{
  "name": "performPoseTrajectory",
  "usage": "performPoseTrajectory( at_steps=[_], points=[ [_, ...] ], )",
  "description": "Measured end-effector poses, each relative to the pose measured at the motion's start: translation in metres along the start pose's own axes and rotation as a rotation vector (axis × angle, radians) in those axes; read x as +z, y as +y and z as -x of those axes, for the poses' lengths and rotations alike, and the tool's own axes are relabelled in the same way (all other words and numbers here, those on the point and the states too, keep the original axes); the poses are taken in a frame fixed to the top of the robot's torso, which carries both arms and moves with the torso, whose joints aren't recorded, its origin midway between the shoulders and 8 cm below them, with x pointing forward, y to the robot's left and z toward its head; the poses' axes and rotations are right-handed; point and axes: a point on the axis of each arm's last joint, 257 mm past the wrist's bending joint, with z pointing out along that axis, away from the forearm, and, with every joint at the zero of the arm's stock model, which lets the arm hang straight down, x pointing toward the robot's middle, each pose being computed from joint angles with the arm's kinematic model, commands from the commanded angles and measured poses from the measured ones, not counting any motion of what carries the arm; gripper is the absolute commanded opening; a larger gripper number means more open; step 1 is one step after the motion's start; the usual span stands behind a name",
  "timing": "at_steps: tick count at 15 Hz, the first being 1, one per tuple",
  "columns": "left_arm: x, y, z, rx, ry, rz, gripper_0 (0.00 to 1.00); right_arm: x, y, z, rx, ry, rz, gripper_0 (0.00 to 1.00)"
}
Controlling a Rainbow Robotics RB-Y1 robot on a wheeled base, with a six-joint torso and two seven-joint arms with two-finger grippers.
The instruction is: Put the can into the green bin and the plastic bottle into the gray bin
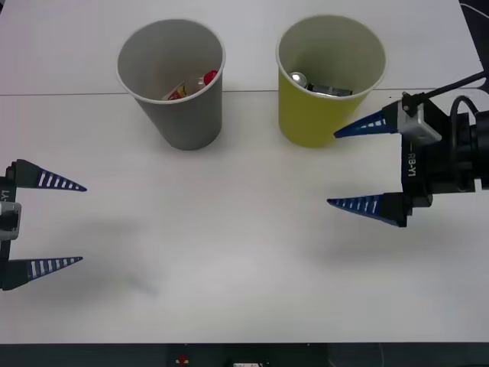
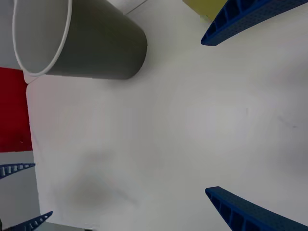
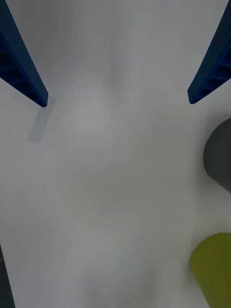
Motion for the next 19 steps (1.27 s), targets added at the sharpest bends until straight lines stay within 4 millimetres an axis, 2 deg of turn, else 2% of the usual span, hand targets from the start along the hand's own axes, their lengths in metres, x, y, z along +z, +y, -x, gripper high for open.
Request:
performPoseTrajectory(
  at_steps=[5,9,14,19],
  points=[
    [0.0,0.0,0.0,0.0,0.0,0.0,1.0,-0.029,0.019,-0.047,-0.05,0.076,0.015,1.0],
    [0.0,0.0,0.0,0.0,0.0,0.0,1.0,-0.041,0.03,-0.078,-0.065,0.094,0.024,1.0],
    [0.0,0.0,0.0,0.0,0.0,0.0,1.0,-0.051,0.031,-0.103,-0.087,0.125,0.008,1.0],
    [0.0,0.0,0.0,0.0,0.0,0.0,1.0,-0.058,0.031,-0.109,-0.096,0.156,0.01,1.0]
  ],
)
